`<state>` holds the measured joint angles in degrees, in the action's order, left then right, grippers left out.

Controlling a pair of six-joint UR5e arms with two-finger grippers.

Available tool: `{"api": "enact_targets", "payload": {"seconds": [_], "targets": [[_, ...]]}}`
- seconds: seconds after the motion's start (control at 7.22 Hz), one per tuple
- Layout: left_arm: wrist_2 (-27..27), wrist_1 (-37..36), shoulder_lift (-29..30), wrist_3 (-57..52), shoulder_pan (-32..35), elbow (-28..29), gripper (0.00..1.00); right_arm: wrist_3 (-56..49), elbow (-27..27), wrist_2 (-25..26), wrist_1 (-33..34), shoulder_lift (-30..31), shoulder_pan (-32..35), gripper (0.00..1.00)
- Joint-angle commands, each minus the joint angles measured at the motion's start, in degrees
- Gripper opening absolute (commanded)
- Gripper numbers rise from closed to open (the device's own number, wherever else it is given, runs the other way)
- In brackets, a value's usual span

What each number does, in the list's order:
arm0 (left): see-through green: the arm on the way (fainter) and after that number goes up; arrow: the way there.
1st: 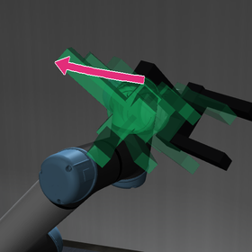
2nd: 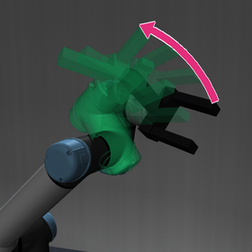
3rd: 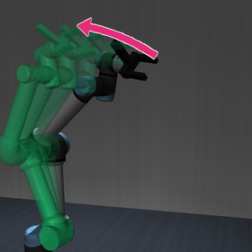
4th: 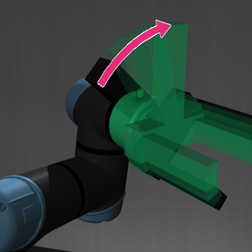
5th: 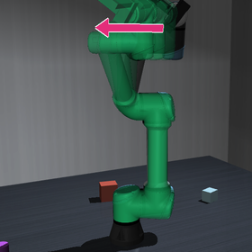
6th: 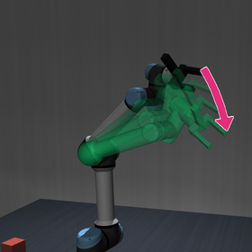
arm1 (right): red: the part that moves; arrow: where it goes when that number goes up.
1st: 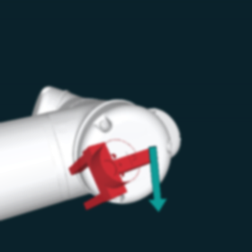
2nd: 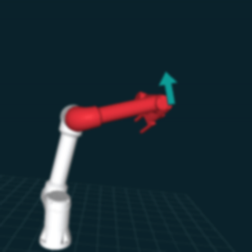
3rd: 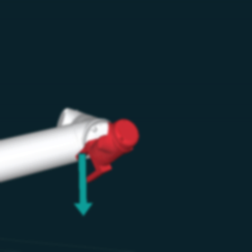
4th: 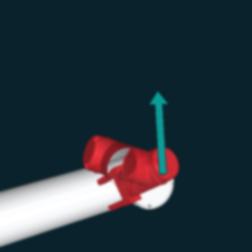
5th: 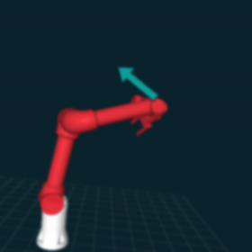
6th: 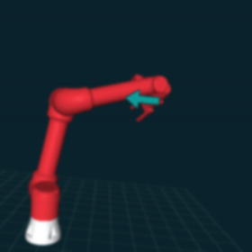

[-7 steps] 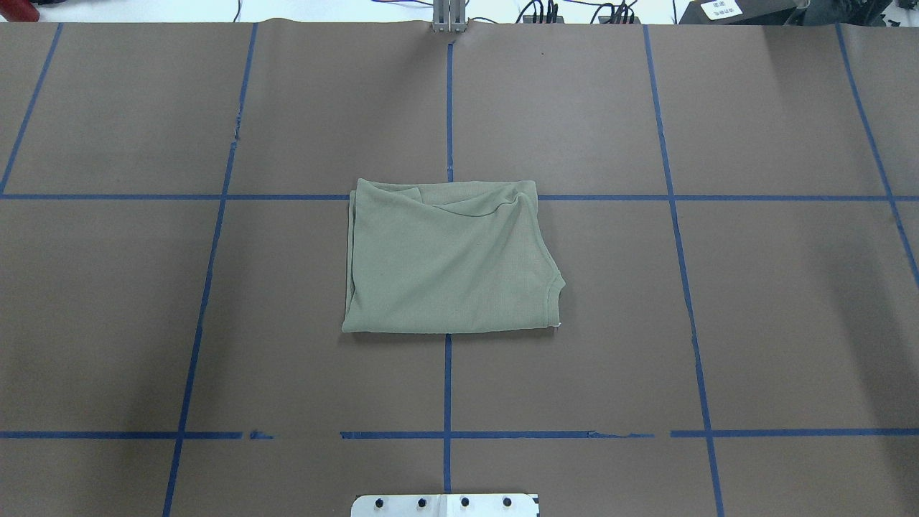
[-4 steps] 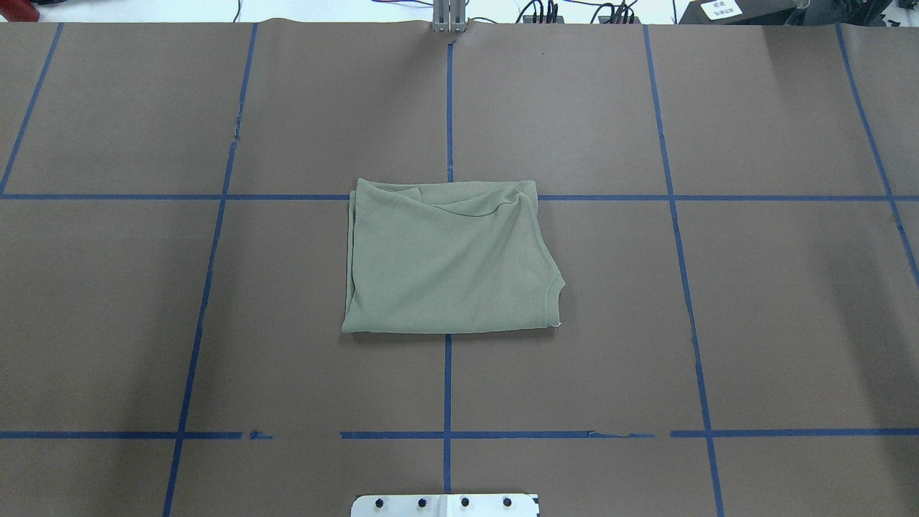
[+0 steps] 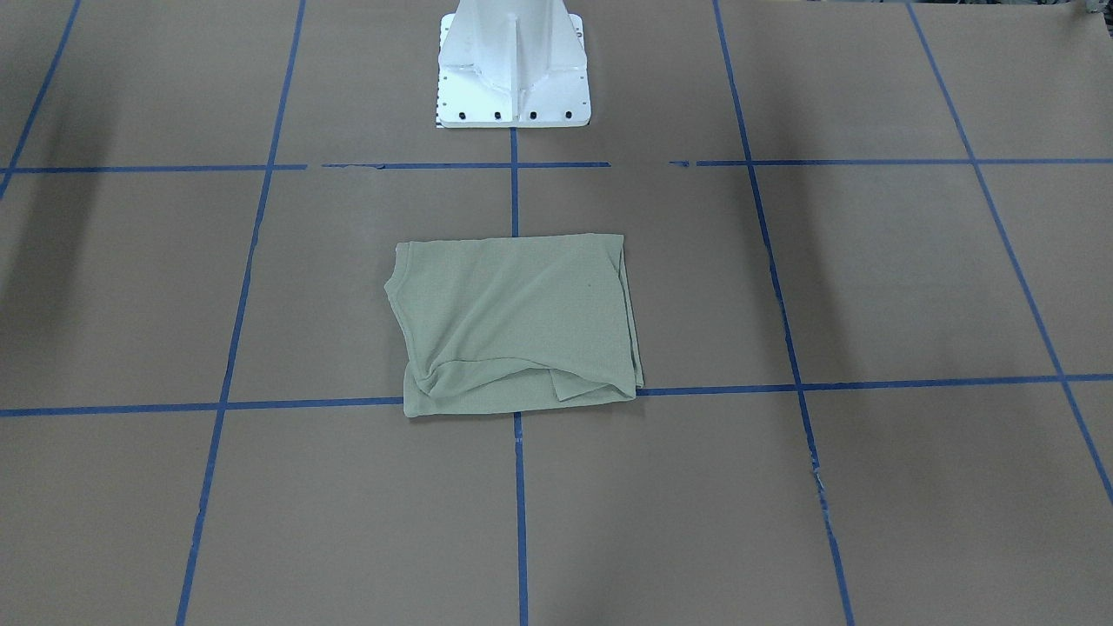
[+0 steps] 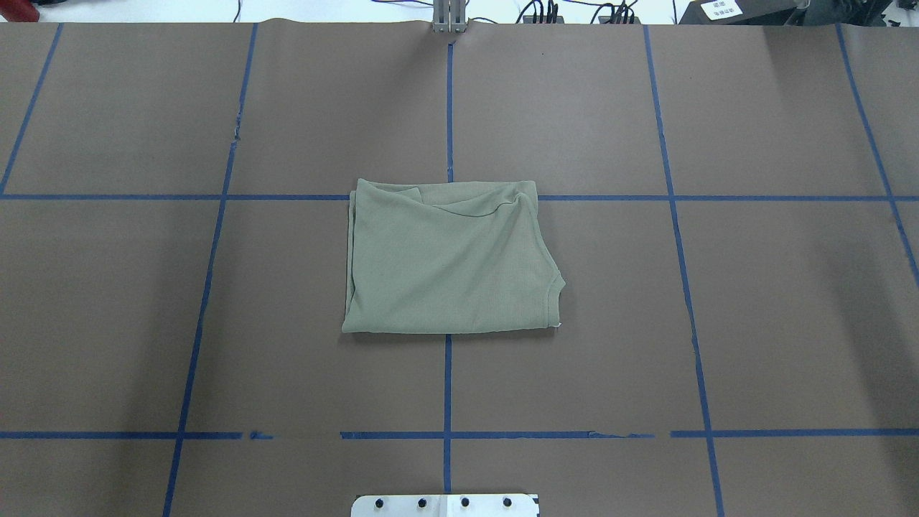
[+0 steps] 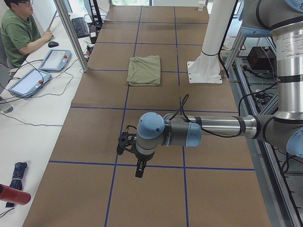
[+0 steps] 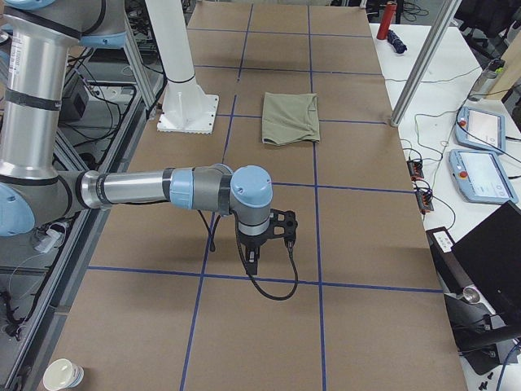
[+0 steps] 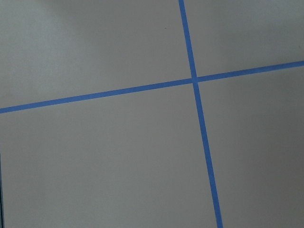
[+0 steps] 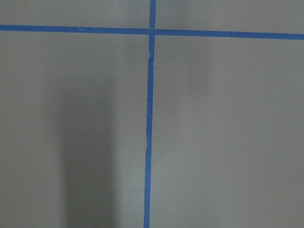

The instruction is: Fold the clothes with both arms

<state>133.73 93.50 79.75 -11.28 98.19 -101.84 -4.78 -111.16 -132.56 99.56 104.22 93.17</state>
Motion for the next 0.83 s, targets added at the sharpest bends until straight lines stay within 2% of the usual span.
{"api": "enact_targets", "payload": {"seconds": [0.0,0.69], "targets": [[0.1,0.2,0.0,-0.1,0.0,-0.1,1.0,0.1,0.2,-0.2,0.1,0.1,0.0,1.0],[-0.1,0.1,-1.2,0.0,0.0,-0.2,1.0,0.1,1.2,-0.2,0.1,0.2,0.0,1.0]]}}
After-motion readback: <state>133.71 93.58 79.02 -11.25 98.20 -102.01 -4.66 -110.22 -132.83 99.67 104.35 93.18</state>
